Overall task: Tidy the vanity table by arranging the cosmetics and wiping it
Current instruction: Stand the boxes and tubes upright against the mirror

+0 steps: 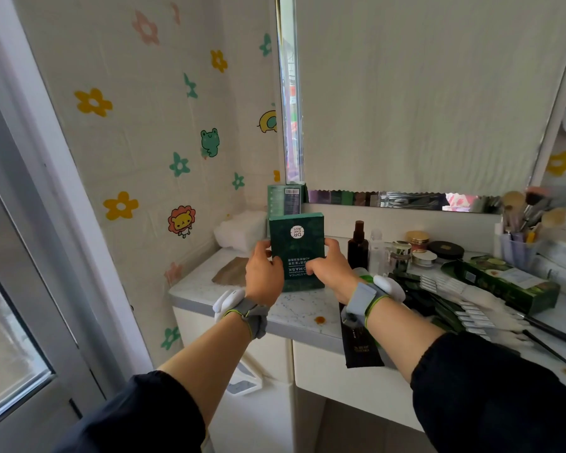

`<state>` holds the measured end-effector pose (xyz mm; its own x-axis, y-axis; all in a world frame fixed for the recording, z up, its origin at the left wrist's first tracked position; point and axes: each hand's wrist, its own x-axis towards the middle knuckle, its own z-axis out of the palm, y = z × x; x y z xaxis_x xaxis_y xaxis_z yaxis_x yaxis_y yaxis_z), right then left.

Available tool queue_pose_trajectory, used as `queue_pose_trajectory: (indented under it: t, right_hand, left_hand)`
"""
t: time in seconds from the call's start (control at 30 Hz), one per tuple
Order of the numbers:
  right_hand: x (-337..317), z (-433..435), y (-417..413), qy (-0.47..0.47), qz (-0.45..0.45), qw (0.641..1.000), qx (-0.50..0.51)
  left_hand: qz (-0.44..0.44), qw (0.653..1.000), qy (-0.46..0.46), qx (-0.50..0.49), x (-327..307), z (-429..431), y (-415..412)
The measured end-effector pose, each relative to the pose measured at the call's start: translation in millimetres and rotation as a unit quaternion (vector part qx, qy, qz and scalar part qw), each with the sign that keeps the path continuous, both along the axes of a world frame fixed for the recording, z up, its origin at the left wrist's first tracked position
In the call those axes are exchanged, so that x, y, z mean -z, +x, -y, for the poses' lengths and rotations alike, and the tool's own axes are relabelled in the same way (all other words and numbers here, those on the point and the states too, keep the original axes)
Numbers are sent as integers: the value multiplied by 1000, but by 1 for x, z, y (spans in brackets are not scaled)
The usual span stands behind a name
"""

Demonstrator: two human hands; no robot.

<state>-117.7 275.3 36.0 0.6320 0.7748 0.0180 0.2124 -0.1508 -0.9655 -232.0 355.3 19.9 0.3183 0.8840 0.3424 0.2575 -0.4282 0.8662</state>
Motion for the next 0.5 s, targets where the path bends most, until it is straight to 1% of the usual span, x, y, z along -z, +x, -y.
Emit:
queue_pose_trajectory:
  t: [0.13, 0.37, 0.5]
  right_hand:
    - [-5, -14, 2, 13, -11, 1000, 4]
    - [-23, -54, 17, 49, 5, 999, -14]
    - [-27, -83, 25, 64, 10, 998, -22]
  left_hand:
    - [12, 1000, -25, 4, -9, -13, 9]
    - [44, 999, -25, 13, -25, -65, 31]
    - [18, 1000, -11, 4, -34, -96, 42]
